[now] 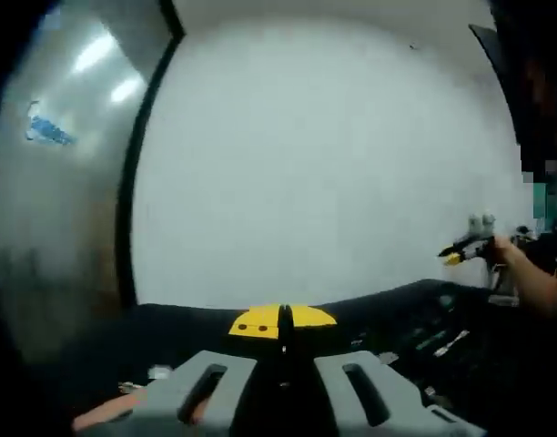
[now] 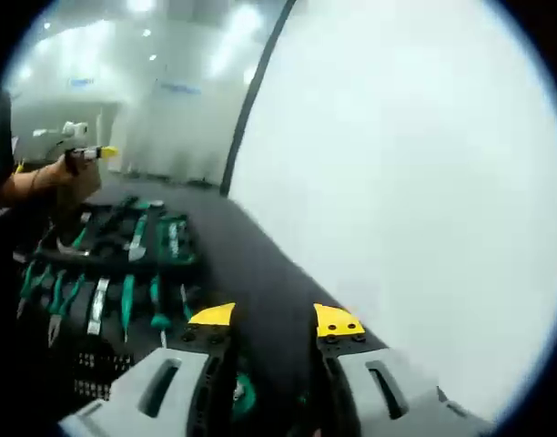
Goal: Pick up the tools and put them into their designated positions in the toolbox.
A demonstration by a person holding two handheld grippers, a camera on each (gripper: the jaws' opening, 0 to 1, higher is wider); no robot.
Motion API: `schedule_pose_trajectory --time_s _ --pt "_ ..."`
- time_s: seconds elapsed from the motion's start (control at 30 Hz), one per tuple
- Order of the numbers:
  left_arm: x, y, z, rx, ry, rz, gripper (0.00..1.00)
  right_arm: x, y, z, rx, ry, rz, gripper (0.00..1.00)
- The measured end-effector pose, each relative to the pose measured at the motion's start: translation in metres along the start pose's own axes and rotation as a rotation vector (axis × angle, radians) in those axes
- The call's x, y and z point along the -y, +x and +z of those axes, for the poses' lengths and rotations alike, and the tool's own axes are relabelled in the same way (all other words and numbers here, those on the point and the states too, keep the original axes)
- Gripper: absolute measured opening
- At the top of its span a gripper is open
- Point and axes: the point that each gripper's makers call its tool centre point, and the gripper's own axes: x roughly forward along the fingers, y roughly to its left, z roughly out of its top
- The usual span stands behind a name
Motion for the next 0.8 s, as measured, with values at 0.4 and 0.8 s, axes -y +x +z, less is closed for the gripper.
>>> schedule_pose_trajectory --time_s 0.4,0.8 --pt "0.333 0.201 -0.13 -0.324 0.289 -0.657 0.0 0.043 -0.094 0.123 0.737 0.188 -0.221 0.32" --pt "0.366 0.253 -0.17 -0.24 0.369 -0.715 0.0 0.106 -0.108 0.099 0.717 0.292 -0.284 0.25"
